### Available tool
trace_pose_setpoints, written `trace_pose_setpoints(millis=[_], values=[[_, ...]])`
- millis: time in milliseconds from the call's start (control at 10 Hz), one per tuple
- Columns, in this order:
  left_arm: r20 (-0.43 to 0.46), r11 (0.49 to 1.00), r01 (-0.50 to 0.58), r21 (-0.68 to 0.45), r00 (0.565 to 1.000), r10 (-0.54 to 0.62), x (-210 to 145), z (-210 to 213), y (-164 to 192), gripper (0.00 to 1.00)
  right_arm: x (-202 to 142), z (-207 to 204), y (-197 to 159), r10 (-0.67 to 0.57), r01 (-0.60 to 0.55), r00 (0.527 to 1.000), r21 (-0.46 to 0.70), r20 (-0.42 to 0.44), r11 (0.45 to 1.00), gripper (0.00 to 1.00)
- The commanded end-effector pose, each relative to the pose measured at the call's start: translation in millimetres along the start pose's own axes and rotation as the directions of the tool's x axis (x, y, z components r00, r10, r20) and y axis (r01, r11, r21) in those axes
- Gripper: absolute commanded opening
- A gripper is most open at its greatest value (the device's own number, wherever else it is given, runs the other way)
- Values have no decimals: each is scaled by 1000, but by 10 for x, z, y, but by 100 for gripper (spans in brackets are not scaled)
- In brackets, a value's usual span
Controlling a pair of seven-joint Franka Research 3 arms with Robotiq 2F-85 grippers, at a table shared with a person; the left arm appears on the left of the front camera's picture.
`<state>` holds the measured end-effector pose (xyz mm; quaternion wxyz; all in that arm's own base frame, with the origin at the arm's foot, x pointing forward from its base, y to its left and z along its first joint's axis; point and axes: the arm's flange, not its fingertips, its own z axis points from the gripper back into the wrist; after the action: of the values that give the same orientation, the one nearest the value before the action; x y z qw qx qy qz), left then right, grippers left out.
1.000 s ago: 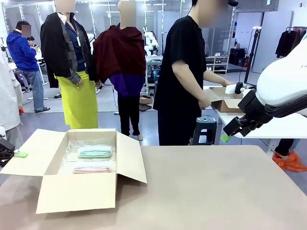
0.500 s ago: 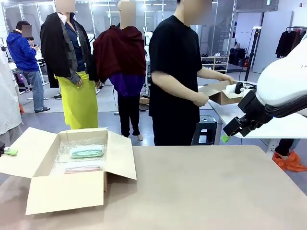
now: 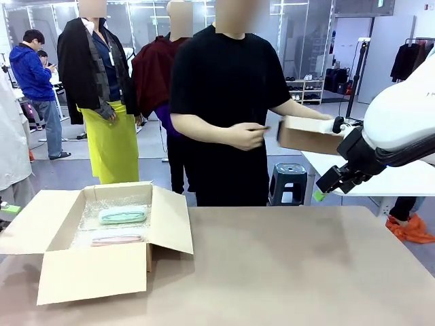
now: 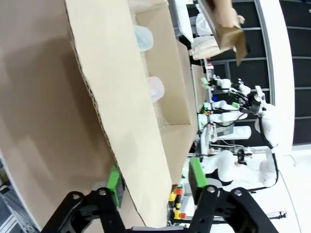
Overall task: Pack the glasses set securely to prepare it for shipping.
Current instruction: Position the Package Box on the left side of the table.
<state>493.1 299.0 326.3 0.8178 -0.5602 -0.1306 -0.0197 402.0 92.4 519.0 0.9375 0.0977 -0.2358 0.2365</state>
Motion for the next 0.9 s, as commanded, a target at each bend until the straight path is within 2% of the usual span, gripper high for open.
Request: trace_pose_setpoints(millis=[0, 100, 200, 400, 500, 600, 800], values=[[29, 993, 55, 101, 998, -58, -118, 141, -124, 85, 19, 5, 8, -1, 1, 1000, -7, 5, 1000, 100], [52, 990, 73, 122, 995, -80, -146, 232, -196, 95, 19, 5, 8, -1, 1, 1000, -7, 5, 1000, 100], [62, 989, 85, 122, 994, -93, -172, 302, -258, 100, 19, 5, 8, -1, 1, 1000, -7, 5, 1000, 100], [89, 983, 103, 150, 989, -117, -215, 400, -339, 100, 19, 5, 8, -1, 1, 1000, -7, 5, 1000, 100], [111, 988, 106, 109, 987, -118, -217, 400, -376, 100, 19, 5, 8, -1, 1, 1000, -7, 5, 1000, 100], [79, 990, 75, 122, 993, -85, -65, 448, -321, 100, 19, 5, 8, -1, 1, 1000, -7, 5, 1000, 100], [79, 990, 75, 122, 993, -85, -65, 448, -321, 100, 19, 5, 8, -1, 1, 1000, -7, 5, 1000, 100]])
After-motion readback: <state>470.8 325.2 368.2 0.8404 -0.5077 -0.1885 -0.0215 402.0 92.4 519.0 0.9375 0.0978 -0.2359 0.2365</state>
